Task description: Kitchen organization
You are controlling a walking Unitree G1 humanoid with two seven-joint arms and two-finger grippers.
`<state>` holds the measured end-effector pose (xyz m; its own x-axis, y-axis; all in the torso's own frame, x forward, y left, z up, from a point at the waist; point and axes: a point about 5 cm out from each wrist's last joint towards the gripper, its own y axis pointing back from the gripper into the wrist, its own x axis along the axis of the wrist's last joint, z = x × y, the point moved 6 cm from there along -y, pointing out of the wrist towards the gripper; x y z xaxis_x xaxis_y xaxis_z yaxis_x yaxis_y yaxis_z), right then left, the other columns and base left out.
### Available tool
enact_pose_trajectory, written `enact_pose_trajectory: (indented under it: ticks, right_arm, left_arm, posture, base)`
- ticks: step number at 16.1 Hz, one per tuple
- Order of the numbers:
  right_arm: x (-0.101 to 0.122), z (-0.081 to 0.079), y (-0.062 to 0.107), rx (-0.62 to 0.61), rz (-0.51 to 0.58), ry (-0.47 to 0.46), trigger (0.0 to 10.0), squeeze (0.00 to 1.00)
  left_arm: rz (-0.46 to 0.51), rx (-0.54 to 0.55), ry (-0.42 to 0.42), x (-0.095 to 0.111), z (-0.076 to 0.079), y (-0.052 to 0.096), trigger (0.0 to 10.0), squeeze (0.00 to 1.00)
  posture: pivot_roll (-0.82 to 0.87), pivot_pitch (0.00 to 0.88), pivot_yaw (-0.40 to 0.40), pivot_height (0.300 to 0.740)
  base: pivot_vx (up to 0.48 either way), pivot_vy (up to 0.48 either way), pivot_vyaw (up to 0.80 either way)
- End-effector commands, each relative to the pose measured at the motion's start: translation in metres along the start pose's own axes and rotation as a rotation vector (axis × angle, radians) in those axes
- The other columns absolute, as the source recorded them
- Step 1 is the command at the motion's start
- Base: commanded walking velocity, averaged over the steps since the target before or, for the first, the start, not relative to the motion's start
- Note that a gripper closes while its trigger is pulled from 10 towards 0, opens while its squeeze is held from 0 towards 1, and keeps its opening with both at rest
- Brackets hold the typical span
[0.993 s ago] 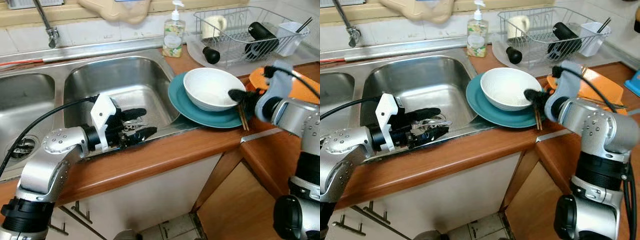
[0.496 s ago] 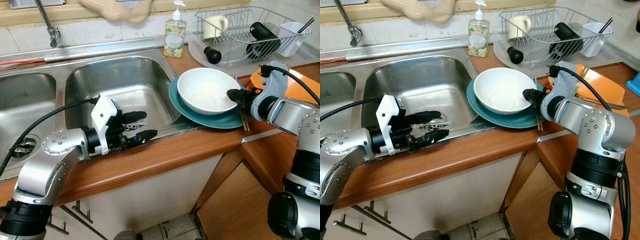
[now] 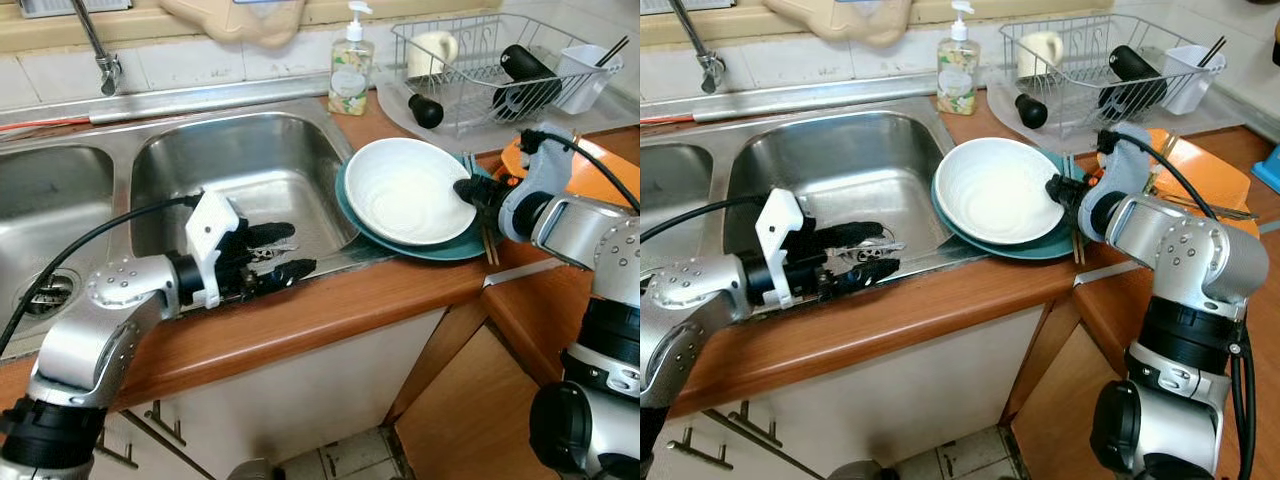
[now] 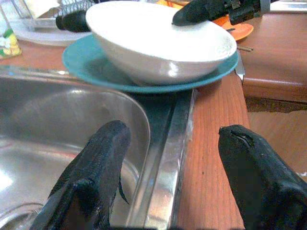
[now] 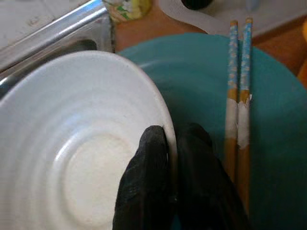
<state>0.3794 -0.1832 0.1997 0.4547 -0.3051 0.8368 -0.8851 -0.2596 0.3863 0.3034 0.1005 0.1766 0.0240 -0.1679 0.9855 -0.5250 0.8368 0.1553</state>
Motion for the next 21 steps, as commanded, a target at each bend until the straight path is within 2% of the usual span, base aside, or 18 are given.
enact_pose_trajectory:
  ticks: [1, 4, 6, 7, 8, 9, 10, 12, 15, 16, 17, 19, 20, 21]
  right_arm:
    - [0.002, -0.004, 0.0, 0.012, -0.002, -0.008, 0.0, 0.0]
    - [0.014, -0.013, 0.003, 0.05, 0.049, 0.007, 0.0, 0.0]
    - [0.028, -0.025, 0.008, 0.094, 0.115, 0.047, 0.0, 0.0]
    - [0.032, -0.029, 0.01, 0.11, 0.14, 0.069, 0.0, 0.0]
    - [0.036, -0.037, 0.013, 0.135, 0.171, 0.095, 0.0, 0.0]
    - [0.04, -0.041, 0.015, 0.152, 0.208, 0.115, 0.0, 0.0]
    - [0.045, -0.043, 0.017, 0.161, 0.241, 0.126, 0.0, 0.0]
    - [0.052, -0.051, 0.022, 0.195, 0.287, 0.15, 0.0, 0.0]
    - [0.059, -0.066, 0.029, 0.261, 0.352, 0.201, 0.0, 0.0]
    - [0.06, -0.076, 0.033, 0.308, 0.373, 0.22, 0.0, 0.0]
    - [0.059, -0.084, 0.036, 0.349, 0.381, 0.233, 0.0, 0.0]
    - [0.056, -0.099, 0.043, 0.434, 0.387, 0.244, 0.0, 0.0]
    - [0.054, -0.103, 0.045, 0.458, 0.388, 0.25, 0.0, 0.0]
    - [0.053, -0.103, 0.045, 0.461, 0.39, 0.252, 0.0, 0.0]
  left_arm:
    - [0.014, 0.023, -0.01, 0.007, -0.004, -0.002, 10.0, 0.0]
    - [0.022, 0.059, 0.021, 0.013, -0.011, -0.005, 10.0, 0.0]
    - [0.089, 0.091, 0.074, 0.026, -0.018, -0.009, 10.0, 0.0]
    - [0.124, 0.096, 0.098, 0.032, -0.02, -0.01, 10.0, 0.71]
    - [0.179, 0.111, 0.125, 0.041, -0.023, -0.013, 10.0, 1.0]
    - [0.213, 0.118, 0.147, 0.046, -0.024, -0.015, 10.0, 1.0]
    - [0.256, 0.111, 0.19, 0.053, -0.024, -0.018, 10.0, 0.04]
    - [0.307, 0.079, 0.263, 0.06, -0.021, -0.022, 10.0, 0.0]
    - [0.309, 0.053, 0.31, 0.058, -0.016, -0.026, 10.0, 0.0]
    - [0.306, 0.048, 0.324, 0.057, -0.016, -0.028, 10.0, 0.0]
    - [0.295, 0.059, 0.329, 0.054, -0.017, -0.03, 10.0, 0.0]
    - [0.28, 0.148, 0.326, 0.049, -0.031, -0.032, 10.0, 0.0]
    - [0.305, 0.187, 0.348, 0.051, -0.039, -0.031, 6.3, 0.0]
    - [0.313, 0.19, 0.354, 0.052, -0.041, -0.03, 2.5, 0.0]
  posture:
    - [-0.02, 0.0, 0.022, 0.74]
    - [-0.02, 0.0, 0.021, 0.74]
    - [-0.02, 0.0, 0.021, 0.74]
    - [-0.02, 0.0, 0.021, 0.74]
    - [-0.02, 0.0, 0.024, 0.74]
    - [-0.02, 0.0, 0.025, 0.74]
    - [-0.02, 0.0, 0.025, 0.74]
    - [-0.02, 0.0, 0.029, 0.74]
    - [-0.02, 0.0, 0.032, 0.74]
    - [-0.02, 0.0, 0.032, 0.74]
    - [-0.02, 0.0, 0.032, 0.74]
    - [-0.02, 0.0, 0.036, 0.74]
    - [-0.02, 0.0, 0.036, 0.74]
    - [-0.02, 0.0, 0.036, 0.74]
  base:
    - [0.0, 0.0, 0.0]
    - [0.0, 0.0, 0.0]
    - [0.0, 0.0, 0.0]
    - [0.0, 0.0, 0.0]
    - [0.0, 0.0, 0.0]
    - [0.0, 0.0, 0.0]
    - [0.0, 0.0, 0.0]
    - [0.0, 0.0, 0.0]
    - [0.0, 0.0, 0.0]
    - [0.0, 0.0, 0.0]
    - [0.0, 0.0, 0.0]
    - [0.0, 0.0, 0.0]
    - [0.0, 0.0, 0.0]
    - [0.0, 0.0, 0.0]
